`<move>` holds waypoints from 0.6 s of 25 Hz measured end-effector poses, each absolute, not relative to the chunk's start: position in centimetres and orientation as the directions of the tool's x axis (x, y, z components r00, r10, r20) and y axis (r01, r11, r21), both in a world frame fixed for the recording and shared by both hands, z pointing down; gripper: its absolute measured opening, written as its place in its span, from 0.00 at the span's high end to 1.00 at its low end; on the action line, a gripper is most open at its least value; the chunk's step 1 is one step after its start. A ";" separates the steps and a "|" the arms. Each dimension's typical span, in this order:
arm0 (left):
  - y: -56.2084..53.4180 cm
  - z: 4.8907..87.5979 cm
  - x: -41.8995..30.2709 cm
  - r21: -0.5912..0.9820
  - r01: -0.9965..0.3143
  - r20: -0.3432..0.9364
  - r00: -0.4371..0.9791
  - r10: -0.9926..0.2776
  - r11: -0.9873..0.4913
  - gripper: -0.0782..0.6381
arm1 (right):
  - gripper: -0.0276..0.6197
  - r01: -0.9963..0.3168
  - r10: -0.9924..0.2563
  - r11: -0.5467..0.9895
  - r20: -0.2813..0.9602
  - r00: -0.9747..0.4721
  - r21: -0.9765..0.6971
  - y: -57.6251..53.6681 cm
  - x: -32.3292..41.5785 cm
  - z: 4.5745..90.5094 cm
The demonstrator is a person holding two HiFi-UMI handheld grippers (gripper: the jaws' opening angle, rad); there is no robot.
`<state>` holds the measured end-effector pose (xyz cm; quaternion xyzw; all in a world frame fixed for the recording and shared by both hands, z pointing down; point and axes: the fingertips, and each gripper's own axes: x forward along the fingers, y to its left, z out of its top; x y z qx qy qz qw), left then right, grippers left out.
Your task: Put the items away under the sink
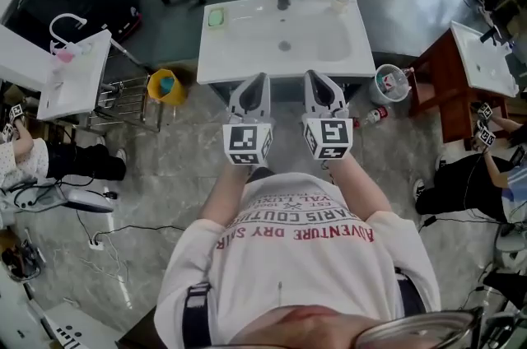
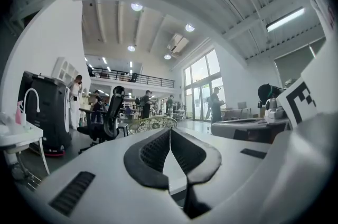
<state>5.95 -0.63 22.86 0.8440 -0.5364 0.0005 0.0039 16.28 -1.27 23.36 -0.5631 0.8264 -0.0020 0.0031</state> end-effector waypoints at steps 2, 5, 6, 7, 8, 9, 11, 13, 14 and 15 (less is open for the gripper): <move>-0.3 22.4 5.7 0.004 -0.908 0.001 0.419 -0.908 -0.419 0.85 | 0.92 -0.930 -0.930 0.368 -0.009 -0.368 -0.006 -1.0 16.5 23.1; 0.0 22.1 5.4 0.010 -0.911 0.000 0.413 -0.911 -0.413 0.85 | 0.92 -0.929 -0.929 0.369 -0.010 -0.369 0.007 -0.6 16.6 22.9; 0.0 22.1 5.3 0.011 -0.912 -0.001 0.411 -0.912 -0.411 0.85 | 0.92 -0.929 -0.929 0.370 -0.012 -0.370 0.010 -0.5 16.6 22.9; 0.0 22.1 5.2 0.012 -0.912 -0.002 0.410 -0.912 -0.410 0.85 | 0.92 -0.929 -0.929 0.370 -0.014 -0.371 0.011 -0.5 16.5 22.9; 0.0 22.0 5.2 0.011 -0.912 -0.004 0.410 -0.912 -0.410 0.85 | 0.92 -0.929 -0.929 0.370 -0.015 -0.370 0.013 -0.4 16.5 23.0; 0.0 22.0 5.2 0.010 -0.911 -0.006 0.412 -0.911 -0.412 0.85 | 0.92 -0.930 -0.930 0.368 -0.014 -0.368 0.015 -0.4 16.5 23.0; 0.0 21.8 5.3 0.006 -0.910 -0.011 0.415 -0.910 -0.415 0.85 | 0.92 -0.932 -0.932 0.361 -0.009 -0.361 0.018 -0.4 16.7 23.2; -0.2 21.7 5.4 0.001 -0.909 -0.014 0.416 -0.909 -0.416 0.85 | 0.92 -0.936 -0.936 0.353 -0.004 -0.353 0.015 -0.6 16.9 23.4; -0.3 21.7 5.4 0.000 -0.909 -0.014 0.417 -0.909 -0.417 0.85 | 0.92 -0.937 -0.937 0.349 0.000 -0.349 0.014 -0.6 17.0 23.5; -0.4 21.7 5.4 -0.001 -0.909 -0.014 0.417 -0.909 -0.417 0.85 | 0.92 -0.938 -0.938 0.347 0.003 -0.347 0.014 -0.7 17.0 23.6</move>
